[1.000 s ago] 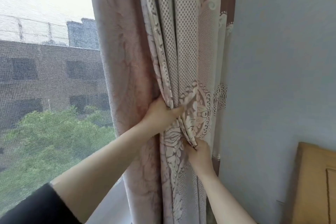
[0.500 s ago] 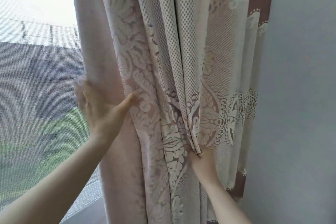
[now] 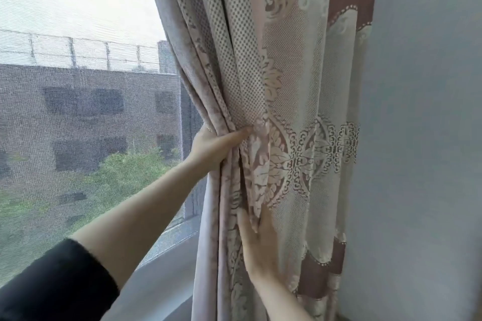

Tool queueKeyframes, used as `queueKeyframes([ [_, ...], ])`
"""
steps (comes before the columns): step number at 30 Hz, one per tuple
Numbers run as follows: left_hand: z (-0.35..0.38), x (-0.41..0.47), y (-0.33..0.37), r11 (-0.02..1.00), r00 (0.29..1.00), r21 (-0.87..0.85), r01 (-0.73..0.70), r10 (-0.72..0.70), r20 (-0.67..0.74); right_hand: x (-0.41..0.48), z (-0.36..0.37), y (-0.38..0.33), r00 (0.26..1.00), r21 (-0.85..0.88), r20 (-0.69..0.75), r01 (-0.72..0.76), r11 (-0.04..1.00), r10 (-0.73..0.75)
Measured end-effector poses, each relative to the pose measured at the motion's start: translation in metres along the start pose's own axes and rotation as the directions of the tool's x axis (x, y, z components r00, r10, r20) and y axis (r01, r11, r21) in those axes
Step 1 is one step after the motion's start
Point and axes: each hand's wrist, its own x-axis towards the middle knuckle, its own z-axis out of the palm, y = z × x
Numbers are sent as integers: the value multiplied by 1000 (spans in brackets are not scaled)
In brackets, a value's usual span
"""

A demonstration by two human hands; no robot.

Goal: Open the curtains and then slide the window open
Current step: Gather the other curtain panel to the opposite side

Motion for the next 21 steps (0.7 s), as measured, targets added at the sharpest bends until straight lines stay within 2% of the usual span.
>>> queueKeyframes([
  [2,13,5,5,999,999,16,40,-40,10,-7,1,0,996,41,73,54,998,-57],
  [4,27,11,9,999,996,25,44,-46,73,1,1,14,997,-90,15,76,993,-75],
  [6,39,16,10,999,989,38,21,-26,143,14,4,27,992,-215,-119,10,977,-36],
  [8,50,23,7,1000,986,26,-2,-2,167,30,6,34,982,-226,-188,-74,971,31],
  [15,68,75,-19,1000,987,-25,-6,10,159,94,-5,72,971,-320,-214,-177,931,111],
  [18,75,102,-30,998,980,-59,-25,36,196,117,-3,89,960,-352,-279,-121,928,20],
  [21,83,126,-40,996,973,-84,-25,44,229,140,2,101,947,-371,-322,-115,921,-12],
])
